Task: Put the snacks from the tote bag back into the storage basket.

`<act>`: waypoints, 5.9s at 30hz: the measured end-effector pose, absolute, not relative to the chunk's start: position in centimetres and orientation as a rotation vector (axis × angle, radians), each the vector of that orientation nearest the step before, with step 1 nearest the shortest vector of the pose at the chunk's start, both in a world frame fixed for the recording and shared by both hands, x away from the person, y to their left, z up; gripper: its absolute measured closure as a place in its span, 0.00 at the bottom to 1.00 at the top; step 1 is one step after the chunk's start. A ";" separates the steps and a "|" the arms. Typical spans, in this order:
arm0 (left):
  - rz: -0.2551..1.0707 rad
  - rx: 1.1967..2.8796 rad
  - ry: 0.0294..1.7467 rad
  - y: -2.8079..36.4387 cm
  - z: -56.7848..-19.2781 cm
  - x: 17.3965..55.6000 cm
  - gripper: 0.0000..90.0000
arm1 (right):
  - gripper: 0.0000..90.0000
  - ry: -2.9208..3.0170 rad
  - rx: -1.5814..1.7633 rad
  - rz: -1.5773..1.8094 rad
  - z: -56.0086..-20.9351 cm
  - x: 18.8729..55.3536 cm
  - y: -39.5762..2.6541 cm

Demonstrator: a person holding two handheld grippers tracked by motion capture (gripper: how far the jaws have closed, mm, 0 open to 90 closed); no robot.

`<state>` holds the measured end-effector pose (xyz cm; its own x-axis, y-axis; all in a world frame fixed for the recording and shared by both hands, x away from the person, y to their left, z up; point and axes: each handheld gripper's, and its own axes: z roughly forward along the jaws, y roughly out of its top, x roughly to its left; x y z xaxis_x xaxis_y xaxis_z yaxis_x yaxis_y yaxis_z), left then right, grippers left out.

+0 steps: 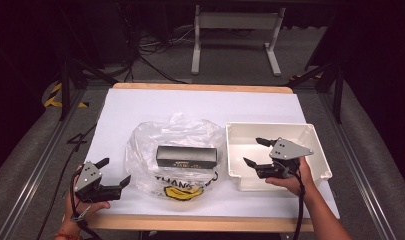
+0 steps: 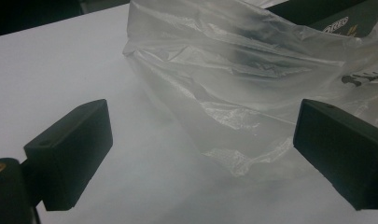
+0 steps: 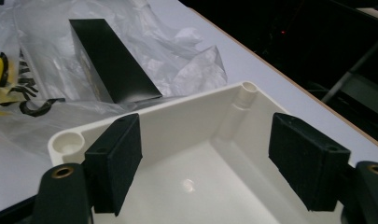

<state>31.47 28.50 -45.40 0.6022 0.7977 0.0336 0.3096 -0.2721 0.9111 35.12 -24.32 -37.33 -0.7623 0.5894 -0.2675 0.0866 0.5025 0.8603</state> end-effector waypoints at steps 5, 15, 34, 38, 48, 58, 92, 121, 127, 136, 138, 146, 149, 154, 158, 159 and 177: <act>0.615 1.843 0.884 28.5 -45.4 31.4 0.06 | 0.31 2.272 0.504 1.204 -36.4 36.1 -23.3; 0.612 1.848 0.873 28.7 -45.4 31.0 0.06 | 0.36 2.381 0.400 1.172 -35.2 37.7 -20.9; 0.624 1.843 0.913 29.4 -45.5 30.2 0.06 | 0.37 2.547 0.242 1.068 -35.2 40.4 -15.8; 0.625 1.847 0.910 29.4 -45.5 30.2 0.06 | 0.38 2.599 0.187 1.038 -35.5 40.9 -14.5; 0.619 1.852 0.912 29.4 -45.6 30.1 0.06 | 0.37 2.730 0.141 0.888 -36.7 42.4 -12.3; 0.618 1.863 0.911 29.5 -45.6 30.1 0.06 | 0.35 2.840 0.062 0.725 -37.4 43.4 -10.4; 0.610 1.885 0.916 29.6 -45.8 29.9 0.06 | 0.47 2.930 -0.085 0.614 -38.5 43.9 -8.5; 0.622 1.881 0.919 29.7 -45.8 29.8 0.06 | 0.48 2.874 -0.168 0.710 -35.8 43.2 -8.9; 0.620 1.884 0.917 29.6 -45.8 29.7 0.06 | 0.48 2.849 -0.180 0.731 -34.7 42.8 -9.4; 0.621 1.884 0.919 29.6 -45.8 29.7 0.06 | 0.48 2.816 -0.189 0.762 -33.1 42.3 -10.6; 0.622 1.887 0.920 29.6 -45.8 29.7 0.06 | 0.48 2.807 -0.182 0.773 -32.8 42.2 -10.9; 0.613 1.881 0.919 29.5 -45.7 29.7 0.06 | 0.48 2.782 -0.163 0.802 -31.6 41.8 -12.9; 0.615 1.880 0.919 29.5 -45.7 29.7 0.06 | 0.48 2.779 -0.146 0.802 -31.4 41.5 -13.6; 0.622 1.879 0.917 29.5 -45.6 29.6 0.06 | 0.48 2.770 -0.122 0.802 -31.0 41.3 -14.9; 0.624 1.883 0.922 29.5 -45.6 29.7 0.06 | 0.48 2.758 -0.113 0.806 -30.5 40.9 -15.9; 0.624 1.882 0.923 29.5 -45.6 29.7 0.06 | 0.48 2.753 -0.116 0.804 -30.4 40.8 -16.1; 0.625 1.892 0.926 29.5 -45.7 29.7 0.06 | 0.48 2.741 -0.028 0.779 -29.4 39.9 -21.3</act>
<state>29.75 29.47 -45.73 0.5902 0.8059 0.0473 0.3450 -0.3047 0.8878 39.92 -21.32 -29.43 -0.9576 0.0603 -0.2816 -0.0969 0.8535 0.5120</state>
